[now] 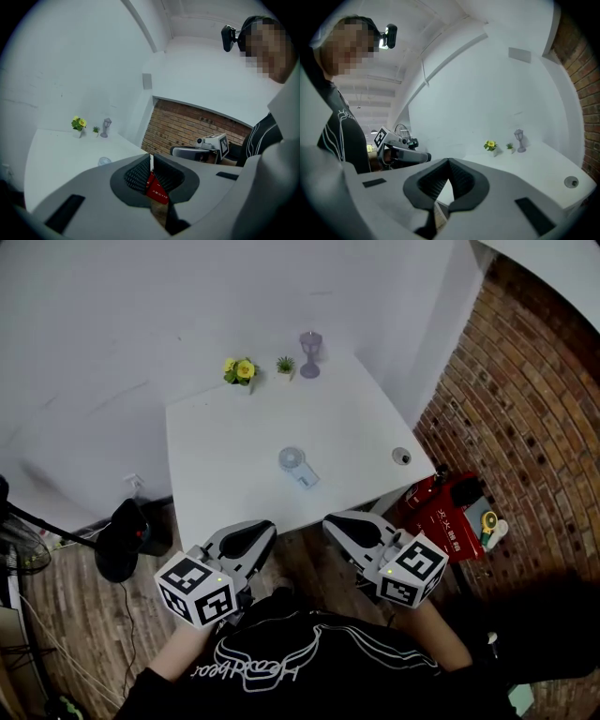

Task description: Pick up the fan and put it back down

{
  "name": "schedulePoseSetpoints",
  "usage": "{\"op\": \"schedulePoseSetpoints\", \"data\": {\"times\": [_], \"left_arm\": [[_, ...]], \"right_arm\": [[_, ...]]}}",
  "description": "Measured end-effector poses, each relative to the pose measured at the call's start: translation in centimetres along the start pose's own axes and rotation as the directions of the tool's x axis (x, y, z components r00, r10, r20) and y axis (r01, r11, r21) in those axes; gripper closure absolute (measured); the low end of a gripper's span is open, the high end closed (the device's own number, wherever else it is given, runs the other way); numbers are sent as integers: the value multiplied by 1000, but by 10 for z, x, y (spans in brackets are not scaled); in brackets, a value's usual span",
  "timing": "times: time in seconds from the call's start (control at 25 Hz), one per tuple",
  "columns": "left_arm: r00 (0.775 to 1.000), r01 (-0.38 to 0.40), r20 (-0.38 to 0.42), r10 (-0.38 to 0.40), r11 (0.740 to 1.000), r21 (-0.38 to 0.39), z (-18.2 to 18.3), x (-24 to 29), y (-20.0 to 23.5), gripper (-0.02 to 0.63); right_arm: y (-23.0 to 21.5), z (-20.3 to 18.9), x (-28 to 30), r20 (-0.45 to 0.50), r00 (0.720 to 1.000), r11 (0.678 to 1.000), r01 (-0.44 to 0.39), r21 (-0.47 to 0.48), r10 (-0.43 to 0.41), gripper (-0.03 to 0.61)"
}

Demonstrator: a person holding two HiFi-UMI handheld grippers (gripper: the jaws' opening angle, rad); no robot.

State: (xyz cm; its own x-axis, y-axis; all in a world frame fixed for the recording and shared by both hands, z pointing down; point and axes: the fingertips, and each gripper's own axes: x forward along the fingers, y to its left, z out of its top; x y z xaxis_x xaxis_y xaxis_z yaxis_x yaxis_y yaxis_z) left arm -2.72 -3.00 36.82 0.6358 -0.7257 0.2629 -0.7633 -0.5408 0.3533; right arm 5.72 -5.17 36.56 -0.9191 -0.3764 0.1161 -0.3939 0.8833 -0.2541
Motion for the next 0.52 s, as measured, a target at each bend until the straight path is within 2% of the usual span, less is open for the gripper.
{"op": "schedulePoseSetpoints", "data": {"times": [0.52], "left_arm": [[1000, -6, -19, 7, 999, 45, -4, -3, -22, 568]], "right_arm": [[14, 7, -17, 26, 999, 1000, -19, -22, 20, 577]]}}
